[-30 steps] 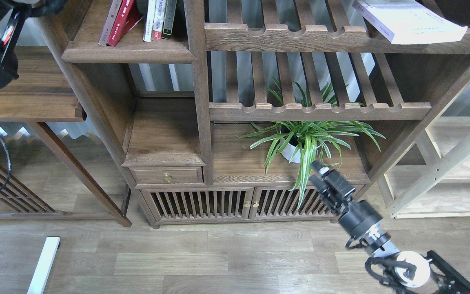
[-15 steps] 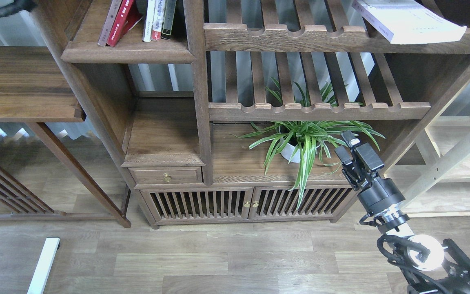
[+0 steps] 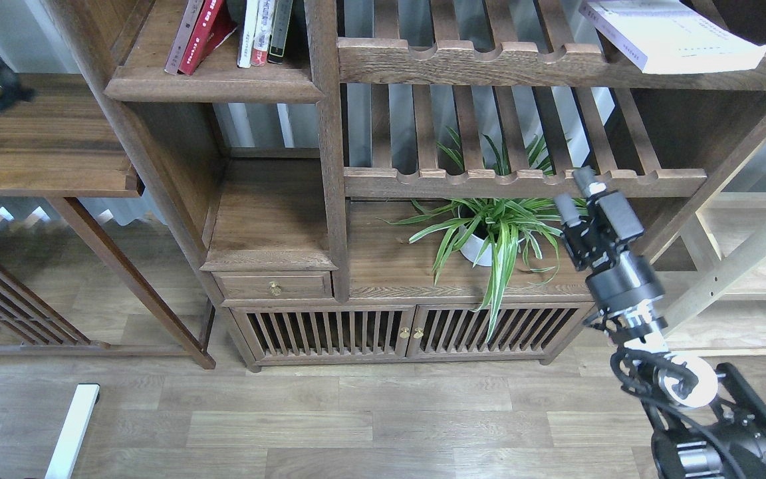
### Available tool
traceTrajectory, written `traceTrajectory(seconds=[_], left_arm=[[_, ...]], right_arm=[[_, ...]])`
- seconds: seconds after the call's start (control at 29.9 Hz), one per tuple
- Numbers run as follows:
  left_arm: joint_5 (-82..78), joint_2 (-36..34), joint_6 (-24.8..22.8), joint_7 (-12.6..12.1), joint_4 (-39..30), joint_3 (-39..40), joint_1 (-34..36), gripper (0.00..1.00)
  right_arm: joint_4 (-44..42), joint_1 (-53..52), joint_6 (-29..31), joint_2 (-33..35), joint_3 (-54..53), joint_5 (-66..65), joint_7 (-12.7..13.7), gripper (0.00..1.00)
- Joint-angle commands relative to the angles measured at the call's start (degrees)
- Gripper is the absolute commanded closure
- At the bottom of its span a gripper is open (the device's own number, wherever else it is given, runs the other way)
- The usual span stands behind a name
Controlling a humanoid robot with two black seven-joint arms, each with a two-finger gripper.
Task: Organize books on shelf
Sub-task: 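Bring the left gripper back down in front of the middle shelf, then raise the right gripper to the white book on the upper shelf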
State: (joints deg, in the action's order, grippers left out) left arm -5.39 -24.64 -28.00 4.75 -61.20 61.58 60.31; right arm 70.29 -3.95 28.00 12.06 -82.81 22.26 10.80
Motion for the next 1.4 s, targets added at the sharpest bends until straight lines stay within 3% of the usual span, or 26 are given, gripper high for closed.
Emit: traceTrajectory(seconds=[0.0, 0.2, 0.5, 0.74, 0.87, 1.0, 1.14, 1.37], left_arm=[[1.43, 7.04, 0.0, -0.09, -0.24, -0.23, -2.91, 0.02], [0.73, 14.26, 0.0, -1.23, -6.12, -2.07, -9.24, 0.02], [-2.51, 17.34, 0.0, -1.49, -11.75, -9.63, -15.13, 0.03], [-3.75, 18.92, 0.0, -1.67, -11.4, -12.7, -16.19, 0.02], [-4.98, 18.66, 0.0, -2.99, -11.14, -15.08, -16.19, 0.02], [-4.98, 19.45, 0.0, -3.43, -11.14, -15.52, -16.63, 0.02], [-5.07, 19.45, 0.0, -3.52, -11.22, -16.31, -18.64, 0.02], [-8.05, 18.75, 0.0, -3.6, -10.7, -16.31, -20.05, 0.02]], right_arm=[[0.11, -1.76, 0.0, 0.07, -0.6, 1.21, 0.01, 0.17], [0.11, -3.17, 0.0, 0.15, -1.39, 1.21, 0.01, 0.17], [-0.16, -3.96, 0.0, 1.29, -5.61, 2.53, 0.1, 0.16], [-1.74, -4.49, 0.0, 4.99, -7.72, 3.05, 0.1, 0.16], [-2.62, -5.45, -0.39, 6.48, -8.69, 3.32, 0.1, 0.16], [-3.23, -6.77, -4.26, 7.8, -8.69, 3.49, 0.18, 0.17], [-3.23, -8.61, -5.32, 8.94, -8.43, 3.76, 0.36, 0.24], [-3.23, -11.6, -10.86, 10.0, -8.69, 3.85, 0.45, 0.22]])
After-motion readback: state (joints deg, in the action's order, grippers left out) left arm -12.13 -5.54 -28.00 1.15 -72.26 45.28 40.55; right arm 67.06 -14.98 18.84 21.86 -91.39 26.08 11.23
